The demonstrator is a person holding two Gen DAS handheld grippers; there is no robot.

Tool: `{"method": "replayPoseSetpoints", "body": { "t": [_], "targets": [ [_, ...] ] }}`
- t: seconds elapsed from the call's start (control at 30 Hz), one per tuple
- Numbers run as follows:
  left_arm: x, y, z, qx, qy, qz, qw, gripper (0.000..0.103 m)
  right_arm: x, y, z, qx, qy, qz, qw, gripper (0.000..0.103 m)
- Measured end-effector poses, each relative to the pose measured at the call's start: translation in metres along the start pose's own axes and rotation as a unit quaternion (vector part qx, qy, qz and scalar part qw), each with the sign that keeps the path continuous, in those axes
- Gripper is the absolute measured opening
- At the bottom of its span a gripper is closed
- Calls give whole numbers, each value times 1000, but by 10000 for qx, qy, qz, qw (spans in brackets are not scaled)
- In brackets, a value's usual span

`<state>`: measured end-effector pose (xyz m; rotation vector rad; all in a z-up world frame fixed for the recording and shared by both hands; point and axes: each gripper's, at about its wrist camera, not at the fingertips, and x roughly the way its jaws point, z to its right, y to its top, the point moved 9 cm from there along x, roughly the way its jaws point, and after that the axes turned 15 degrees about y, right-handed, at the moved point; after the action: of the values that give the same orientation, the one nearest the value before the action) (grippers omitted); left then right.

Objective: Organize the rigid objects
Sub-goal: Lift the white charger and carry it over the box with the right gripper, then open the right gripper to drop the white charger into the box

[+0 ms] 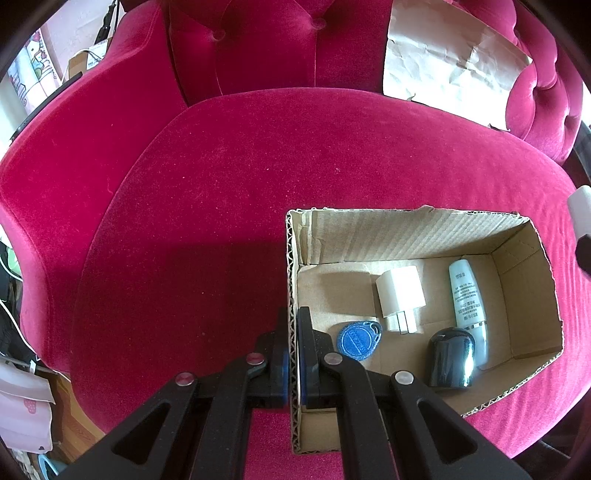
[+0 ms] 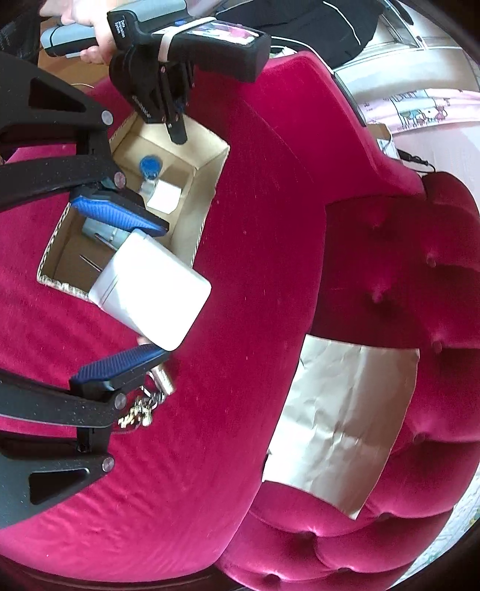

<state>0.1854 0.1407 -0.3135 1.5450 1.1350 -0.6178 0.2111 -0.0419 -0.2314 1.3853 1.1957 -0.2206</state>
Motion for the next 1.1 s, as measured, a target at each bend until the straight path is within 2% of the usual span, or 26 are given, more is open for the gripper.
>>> {"method": "replayPoseSetpoints", "body": {
  "t": [0.47, 1.1],
  "targets": [
    [-1, 0, 1, -10, -9, 0, 10000, 3, 26, 0, -26, -90, 253, -160, 9995, 64],
    [-1, 0, 3, 1, -28, -3, 10000, 3, 74, -26, -44, -168, 398, -514, 9977, 64]
  ]
}}
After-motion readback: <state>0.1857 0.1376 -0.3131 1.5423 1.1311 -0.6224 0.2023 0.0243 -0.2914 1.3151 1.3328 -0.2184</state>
